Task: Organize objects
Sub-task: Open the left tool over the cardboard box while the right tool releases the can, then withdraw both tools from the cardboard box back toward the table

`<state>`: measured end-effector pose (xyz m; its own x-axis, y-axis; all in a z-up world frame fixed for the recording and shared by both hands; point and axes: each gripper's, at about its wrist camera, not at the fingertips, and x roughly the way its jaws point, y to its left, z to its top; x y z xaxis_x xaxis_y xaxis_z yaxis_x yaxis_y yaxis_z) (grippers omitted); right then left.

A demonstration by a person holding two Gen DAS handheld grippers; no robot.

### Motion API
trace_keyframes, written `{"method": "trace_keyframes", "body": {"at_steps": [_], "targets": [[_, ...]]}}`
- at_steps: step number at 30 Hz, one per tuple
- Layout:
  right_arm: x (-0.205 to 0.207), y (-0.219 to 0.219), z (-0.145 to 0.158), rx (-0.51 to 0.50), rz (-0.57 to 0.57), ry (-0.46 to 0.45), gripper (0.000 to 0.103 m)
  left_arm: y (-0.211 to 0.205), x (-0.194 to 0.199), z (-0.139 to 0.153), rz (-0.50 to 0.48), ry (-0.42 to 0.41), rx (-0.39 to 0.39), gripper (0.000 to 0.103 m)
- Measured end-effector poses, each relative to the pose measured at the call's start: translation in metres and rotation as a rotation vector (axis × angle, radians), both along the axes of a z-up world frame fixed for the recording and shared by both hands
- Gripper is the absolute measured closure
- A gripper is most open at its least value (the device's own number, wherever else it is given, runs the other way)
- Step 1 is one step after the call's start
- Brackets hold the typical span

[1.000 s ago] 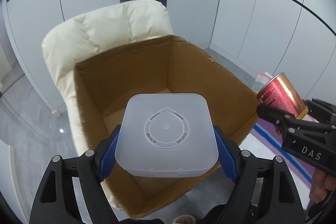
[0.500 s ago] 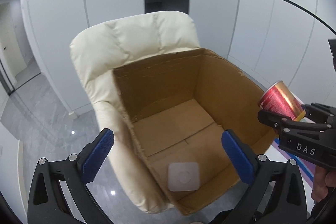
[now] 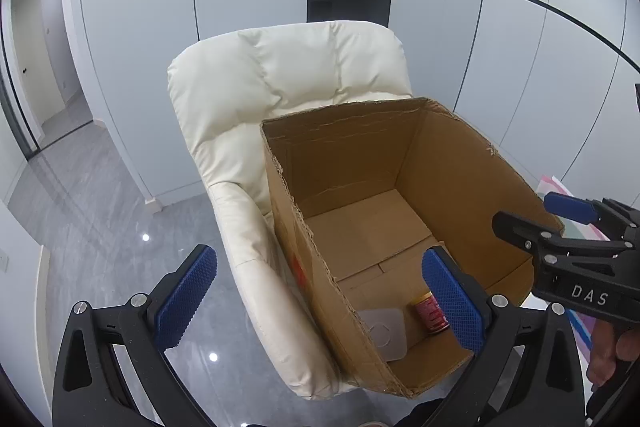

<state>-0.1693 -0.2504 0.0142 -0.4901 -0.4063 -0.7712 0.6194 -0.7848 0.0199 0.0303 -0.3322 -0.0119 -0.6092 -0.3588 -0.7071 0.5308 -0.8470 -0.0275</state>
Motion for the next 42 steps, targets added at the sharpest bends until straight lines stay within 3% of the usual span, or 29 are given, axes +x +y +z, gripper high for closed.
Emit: {"method": "trace_keyframes", "body": {"at_steps": [3,9,42], "targets": [[-0.002,0.001,-0.002,0.006,-0.006,-0.009,0.017,0.001,-0.001,0.000,0.000,0.001,0.005,0.000],[-0.005,0.012,-0.001,0.001,-0.033,-0.015,0.001,0.003,-0.005,0.000,0.002,0.003,0.016,0.000],[-0.025,0.112,0.001,0.000,-0.212,0.002,0.000,0.078,-0.059,0.000,-0.169,0.008,0.038,0.000]]}}
